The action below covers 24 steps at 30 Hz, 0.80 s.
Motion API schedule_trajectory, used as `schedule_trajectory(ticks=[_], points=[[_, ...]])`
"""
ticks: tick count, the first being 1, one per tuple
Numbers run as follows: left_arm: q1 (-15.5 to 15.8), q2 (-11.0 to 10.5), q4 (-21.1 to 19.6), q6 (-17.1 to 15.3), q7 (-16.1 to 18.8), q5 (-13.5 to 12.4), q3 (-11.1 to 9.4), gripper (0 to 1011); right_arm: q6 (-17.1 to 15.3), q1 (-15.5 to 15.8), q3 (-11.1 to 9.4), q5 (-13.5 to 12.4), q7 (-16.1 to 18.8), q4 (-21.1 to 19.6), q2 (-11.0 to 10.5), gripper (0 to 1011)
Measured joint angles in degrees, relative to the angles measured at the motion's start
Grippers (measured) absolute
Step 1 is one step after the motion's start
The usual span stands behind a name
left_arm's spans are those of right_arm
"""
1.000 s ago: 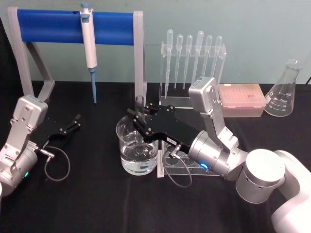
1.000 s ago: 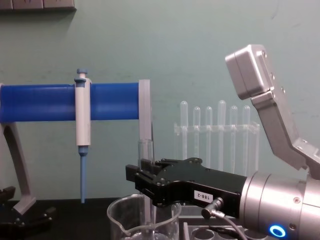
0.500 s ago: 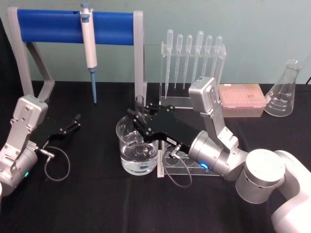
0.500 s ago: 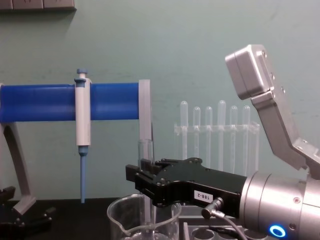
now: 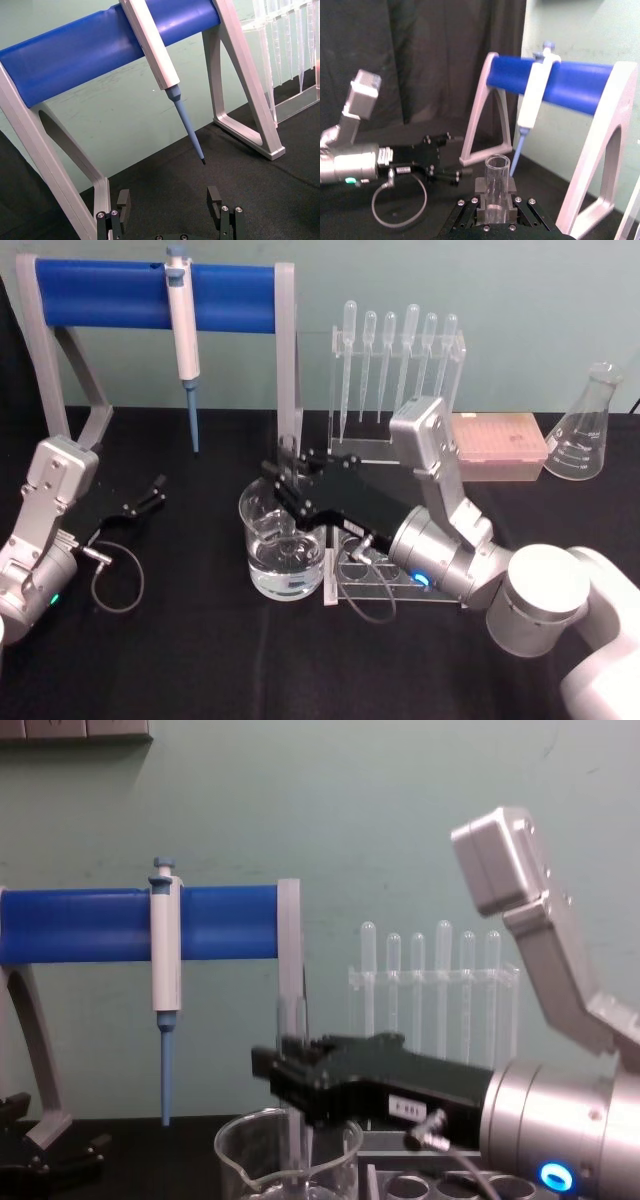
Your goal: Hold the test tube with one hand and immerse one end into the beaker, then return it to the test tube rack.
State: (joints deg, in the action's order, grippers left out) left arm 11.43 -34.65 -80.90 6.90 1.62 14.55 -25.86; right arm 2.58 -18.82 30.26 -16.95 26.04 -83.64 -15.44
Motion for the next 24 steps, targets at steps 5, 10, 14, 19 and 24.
schedule_trajectory(ticks=[5, 10, 14, 19, 24], points=[[0.00, 0.00, 0.00, 0.00, 0.00, 0.00, 0.00, 1000, -1.86, 0.32, -0.93, -0.42, -0.01, -4.58, -1.02, 226], [0.00, 0.00, 0.00, 0.00, 0.00, 0.00, 0.00, 1000, -5.04, 0.35, -2.43, -2.04, -0.09, -11.40, -2.75, 226], [0.00, 0.00, 0.00, 0.00, 0.00, 0.00, 0.00, 1000, -6.98, 0.30, -3.60, -3.45, -0.29, -15.58, -4.16, 225], [0.00, 0.00, 0.00, 0.00, 0.00, 0.00, 0.00, 1000, -8.79, 0.68, -5.26, -4.65, -1.20, -19.97, -6.37, 225], [0.00, 0.00, 0.00, 0.00, 0.00, 0.00, 0.00, 1000, -10.01, 3.77, -8.45, -5.79, -3.39, -24.39, -9.87, 226]])
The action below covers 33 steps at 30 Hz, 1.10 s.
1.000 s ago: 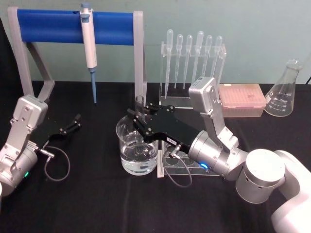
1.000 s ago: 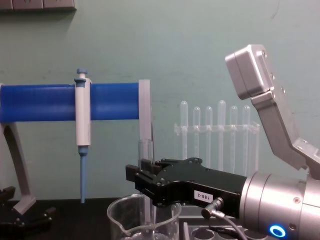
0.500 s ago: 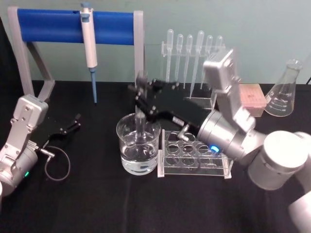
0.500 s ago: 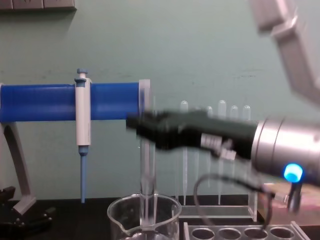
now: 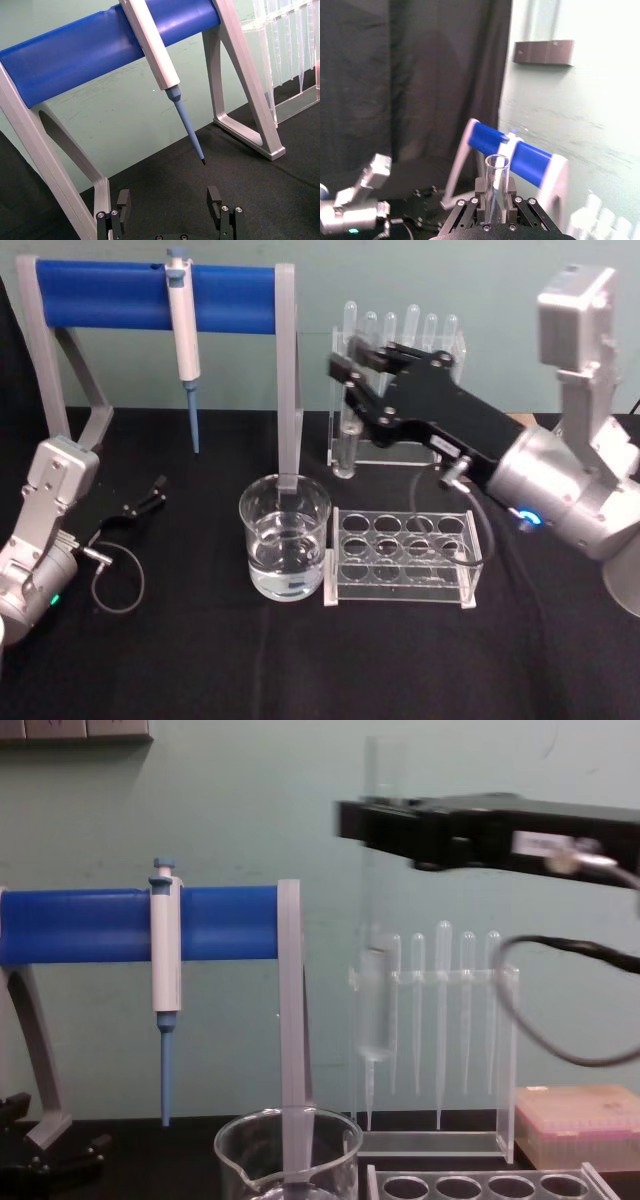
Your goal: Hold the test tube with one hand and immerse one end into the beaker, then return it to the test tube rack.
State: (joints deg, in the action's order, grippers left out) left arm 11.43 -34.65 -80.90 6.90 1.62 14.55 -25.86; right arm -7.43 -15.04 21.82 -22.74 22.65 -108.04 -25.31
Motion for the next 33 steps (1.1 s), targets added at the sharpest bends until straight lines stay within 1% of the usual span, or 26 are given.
schedule_trajectory(ticks=[1, 2, 3, 5, 7, 8, 12, 14, 22, 25, 28, 33], points=[[0.00, 0.00, 0.00, 0.00, 0.00, 0.00, 0.00, 1000, -0.08, 0.50, -0.35, -0.06, -0.29, -0.39, -0.36, 225], [0.00, 0.00, 0.00, 0.00, 0.00, 0.00, 0.00, 1000, -0.18, 1.78, -1.33, -0.17, -0.99, -1.31, -1.32, 226], [0.00, 0.00, 0.00, 0.00, 0.00, 0.00, 0.00, 1000, -0.18, 1.78, -1.33, -0.17, -0.99, -1.31, -1.32, 225], [0.00, 0.00, 0.00, 0.00, 0.00, 0.00, 0.00, 1000, -0.08, 4.70, -3.03, -0.45, -2.08, -2.44, -2.71, 226], [0.00, 0.00, 0.00, 0.00, 0.00, 0.00, 0.00, 1000, 0.32, 5.96, -3.57, -0.57, -2.42, -2.61, -3.11, 225], [0.00, 0.00, 0.00, 0.00, 0.00, 0.00, 0.00, 1000, 0.94, 7.24, -3.92, -0.55, -2.63, -2.60, -3.46, 226], [0.00, 0.00, 0.00, 0.00, 0.00, 0.00, 0.00, 1000, 2.66, 9.07, -4.08, 0.26, -2.78, -2.08, -3.74, 225], [0.00, 0.00, 0.00, 0.00, 0.00, 0.00, 0.00, 1000, 4.48, 10.34, -3.92, 1.11, -2.74, -0.94, -3.46, 226], [0.00, 0.00, 0.00, 0.00, 0.00, 0.00, 0.00, 1000, 6.79, 11.64, -3.71, 2.54, -2.62, 1.97, -1.92, 226], [0.00, 0.00, 0.00, 0.00, 0.00, 0.00, 0.00, 1000, 7.33, 11.73, -3.68, 2.98, -2.36, 2.98, -1.49, 226], [0.00, 0.00, 0.00, 0.00, 0.00, 0.00, 0.00, 1000, 8.13, 11.71, -3.66, 2.85, -1.75, 4.03, -0.98, 224], [0.00, 0.00, 0.00, 0.00, 0.00, 0.00, 0.00, 1000, 9.08, 11.35, -3.15, 3.58, -1.09, 6.03, -0.24, 225]])
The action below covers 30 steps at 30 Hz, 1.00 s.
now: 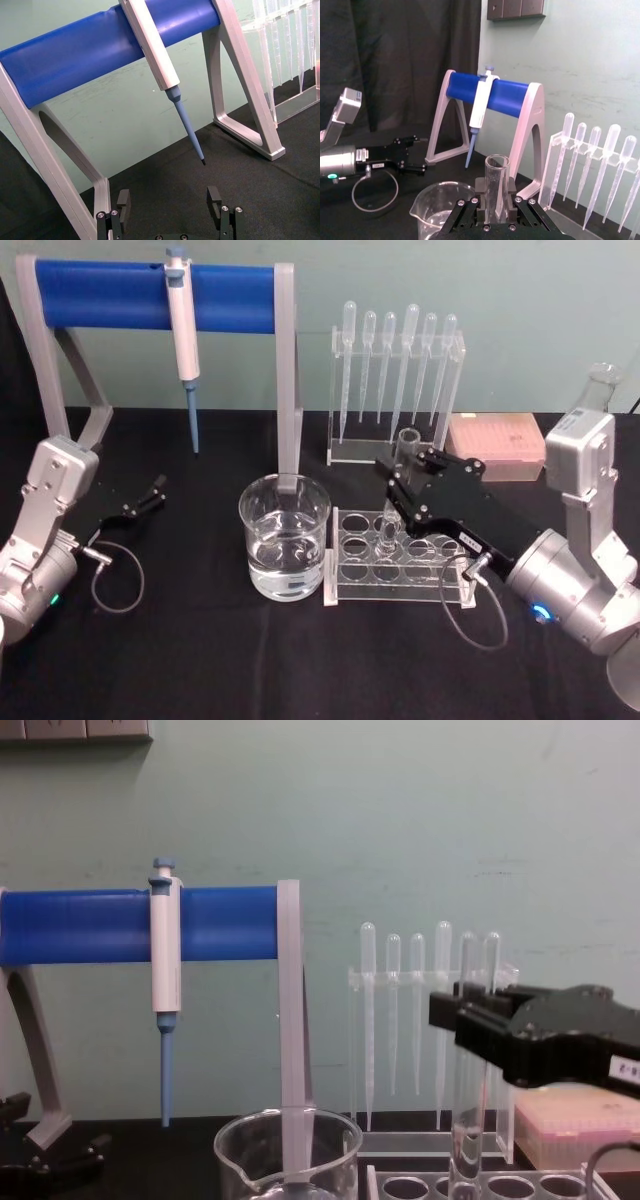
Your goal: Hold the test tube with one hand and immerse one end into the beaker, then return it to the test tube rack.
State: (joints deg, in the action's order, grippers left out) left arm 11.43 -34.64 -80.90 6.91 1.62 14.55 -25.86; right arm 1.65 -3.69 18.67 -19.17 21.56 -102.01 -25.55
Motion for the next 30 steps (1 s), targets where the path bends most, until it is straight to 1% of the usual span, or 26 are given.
schedule_trajectory(ticks=[15, 22, 26, 30], points=[[0.00, 0.00, 0.00, 0.00, 0.00, 0.00, 0.00, 1000, 0.67, -0.45, 1.08, 2.34, 0.78, 3.69, 0.86, 225], [0.00, 0.00, 0.00, 0.00, 0.00, 0.00, 0.00, 1000, 0.32, -1.31, 1.98, 3.80, 1.46, 5.46, 0.93, 225], [0.00, 0.00, 0.00, 0.00, 0.00, 0.00, 0.00, 1000, -0.22, -1.72, 2.29, 4.45, 1.71, 5.78, 0.84, 228], [0.00, 0.00, 0.00, 0.00, 0.00, 0.00, 0.00, 1000, -1.59, -2.09, 2.63, 5.47, 1.62, 5.69, 0.59, 316]])
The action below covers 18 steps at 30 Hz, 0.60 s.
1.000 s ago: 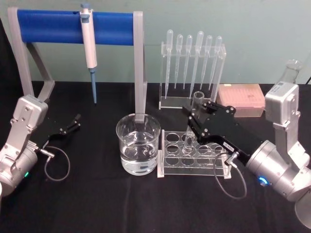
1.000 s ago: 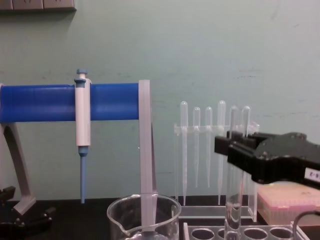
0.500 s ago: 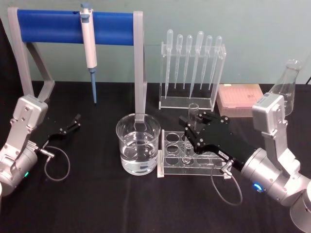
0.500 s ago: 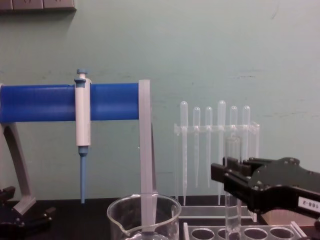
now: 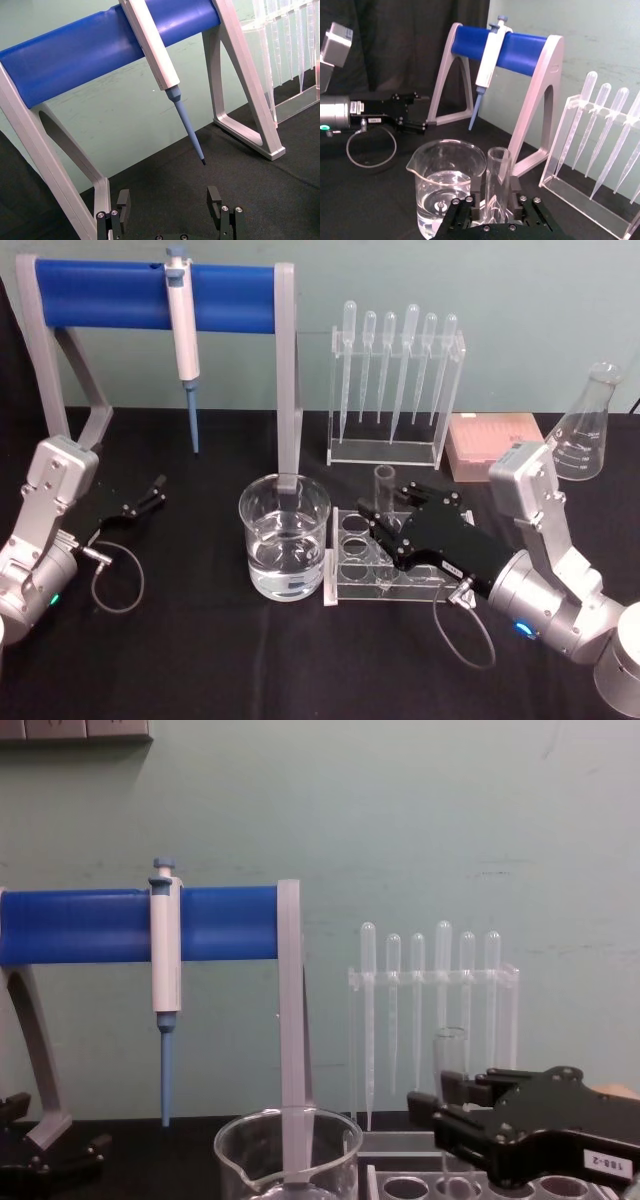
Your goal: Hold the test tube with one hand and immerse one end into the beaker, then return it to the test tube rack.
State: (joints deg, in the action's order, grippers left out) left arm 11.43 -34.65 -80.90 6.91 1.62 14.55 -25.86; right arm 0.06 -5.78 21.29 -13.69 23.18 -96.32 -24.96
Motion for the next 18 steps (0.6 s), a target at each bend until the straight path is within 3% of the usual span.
schedule_trajectory(ticks=[5, 10, 12, 13, 18], points=[[0.00, 0.00, 0.00, 0.00, 0.00, 0.00, 0.00, 1000, -1.94, 0.81, -0.30, 0.94, -1.08, -1.60, -0.43, 483], [0.00, 0.00, 0.00, 0.00, 0.00, 0.00, 0.00, 1000, -3.31, 3.89, -1.67, 1.27, -2.72, -4.52, -1.34, 644], [0.00, 0.00, 0.00, 0.00, 0.00, -0.01, 0.00, 1000, -3.83, 7.19, -3.20, 1.79, -4.14, -7.26, -2.33, 705], [0.00, 0.00, 0.00, 0.00, 0.00, -0.01, 0.00, 1000, -3.83, 7.19, -3.20, 1.79, -4.14, -7.26, -2.33, 742], [0.00, 0.00, 0.00, 0.00, 0.00, 0.00, 0.00, 1000, -3.37, 13.02, -7.16, 2.18, -6.29, -11.04, -3.75, 890]])
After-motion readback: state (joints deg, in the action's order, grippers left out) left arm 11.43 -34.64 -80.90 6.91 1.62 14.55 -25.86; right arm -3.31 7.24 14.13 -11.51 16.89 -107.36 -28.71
